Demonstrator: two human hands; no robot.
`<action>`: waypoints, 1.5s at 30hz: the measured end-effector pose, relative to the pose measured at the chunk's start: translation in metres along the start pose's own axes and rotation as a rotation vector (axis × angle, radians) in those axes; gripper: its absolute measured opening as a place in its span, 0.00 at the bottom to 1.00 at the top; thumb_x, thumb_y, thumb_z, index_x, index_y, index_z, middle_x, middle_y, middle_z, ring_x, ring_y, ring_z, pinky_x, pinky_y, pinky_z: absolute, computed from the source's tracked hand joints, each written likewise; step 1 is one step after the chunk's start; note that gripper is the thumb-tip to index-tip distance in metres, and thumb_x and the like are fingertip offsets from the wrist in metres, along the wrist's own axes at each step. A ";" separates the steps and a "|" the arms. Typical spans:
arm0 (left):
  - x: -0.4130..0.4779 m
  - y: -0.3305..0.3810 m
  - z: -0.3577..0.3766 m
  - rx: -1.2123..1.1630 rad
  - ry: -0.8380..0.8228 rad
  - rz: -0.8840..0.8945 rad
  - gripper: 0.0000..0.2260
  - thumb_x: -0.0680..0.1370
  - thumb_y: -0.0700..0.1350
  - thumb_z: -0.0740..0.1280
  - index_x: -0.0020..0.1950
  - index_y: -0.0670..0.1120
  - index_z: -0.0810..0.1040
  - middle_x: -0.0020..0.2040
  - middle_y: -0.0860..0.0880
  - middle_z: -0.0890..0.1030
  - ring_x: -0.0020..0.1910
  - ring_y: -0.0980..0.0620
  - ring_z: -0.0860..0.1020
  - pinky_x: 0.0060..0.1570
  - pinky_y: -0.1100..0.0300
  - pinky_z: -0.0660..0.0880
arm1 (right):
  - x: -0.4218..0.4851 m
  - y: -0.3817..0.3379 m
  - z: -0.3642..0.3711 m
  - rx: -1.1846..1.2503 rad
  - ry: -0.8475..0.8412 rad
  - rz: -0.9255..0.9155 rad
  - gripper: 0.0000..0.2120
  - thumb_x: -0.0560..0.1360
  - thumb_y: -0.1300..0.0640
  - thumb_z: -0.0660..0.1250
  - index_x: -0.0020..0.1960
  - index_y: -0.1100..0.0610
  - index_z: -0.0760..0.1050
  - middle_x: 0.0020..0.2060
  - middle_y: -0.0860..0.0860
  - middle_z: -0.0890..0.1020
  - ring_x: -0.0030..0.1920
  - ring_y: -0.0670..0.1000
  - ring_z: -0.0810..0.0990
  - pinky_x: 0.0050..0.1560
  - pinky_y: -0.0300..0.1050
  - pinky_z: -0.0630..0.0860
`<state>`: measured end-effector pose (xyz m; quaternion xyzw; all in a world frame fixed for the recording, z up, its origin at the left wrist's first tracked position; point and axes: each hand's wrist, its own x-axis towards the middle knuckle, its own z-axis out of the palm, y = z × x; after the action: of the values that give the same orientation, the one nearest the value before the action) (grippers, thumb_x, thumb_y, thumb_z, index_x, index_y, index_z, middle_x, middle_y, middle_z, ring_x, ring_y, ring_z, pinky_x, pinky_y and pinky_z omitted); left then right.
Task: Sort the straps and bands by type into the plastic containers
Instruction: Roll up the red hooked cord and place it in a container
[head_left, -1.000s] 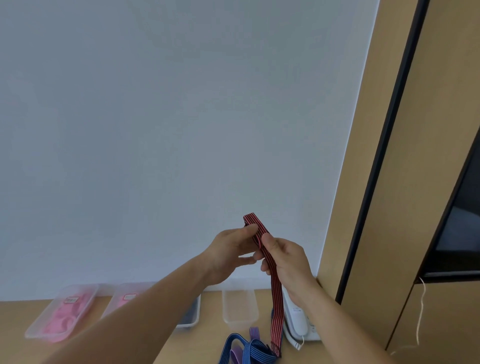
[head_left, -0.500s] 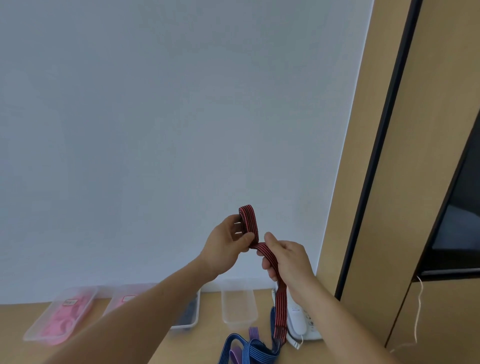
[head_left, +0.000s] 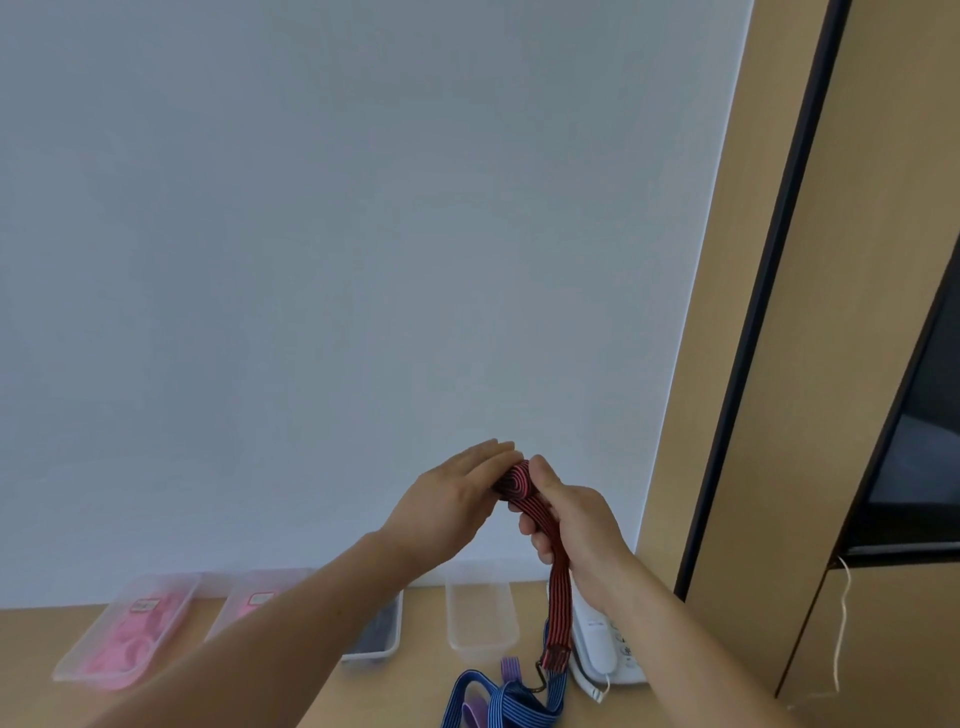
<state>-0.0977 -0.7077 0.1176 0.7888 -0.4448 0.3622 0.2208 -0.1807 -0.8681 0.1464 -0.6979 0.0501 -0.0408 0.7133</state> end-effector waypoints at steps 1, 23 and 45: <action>-0.001 -0.002 0.001 -0.010 0.005 -0.003 0.26 0.73 0.35 0.72 0.69 0.48 0.73 0.67 0.49 0.78 0.66 0.51 0.76 0.58 0.61 0.76 | 0.000 0.000 0.000 0.023 -0.005 0.001 0.28 0.77 0.38 0.63 0.44 0.64 0.82 0.30 0.54 0.78 0.26 0.49 0.70 0.29 0.40 0.67; 0.023 0.035 -0.017 -1.173 -0.026 -0.864 0.14 0.78 0.42 0.70 0.61 0.39 0.74 0.52 0.38 0.83 0.48 0.38 0.83 0.58 0.40 0.77 | -0.008 0.006 -0.002 -0.151 0.076 -0.080 0.20 0.80 0.46 0.64 0.41 0.63 0.80 0.26 0.51 0.78 0.25 0.48 0.72 0.28 0.41 0.69; 0.003 0.004 -0.007 -0.437 -0.087 -0.421 0.31 0.77 0.33 0.64 0.76 0.56 0.63 0.75 0.52 0.67 0.70 0.58 0.69 0.59 0.75 0.68 | 0.001 0.003 0.001 0.011 -0.011 -0.084 0.29 0.72 0.38 0.65 0.47 0.65 0.81 0.30 0.52 0.78 0.27 0.48 0.70 0.30 0.40 0.68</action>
<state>-0.1027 -0.7073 0.1246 0.8124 -0.3477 0.1700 0.4362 -0.1797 -0.8675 0.1434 -0.6958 0.0167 -0.0670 0.7149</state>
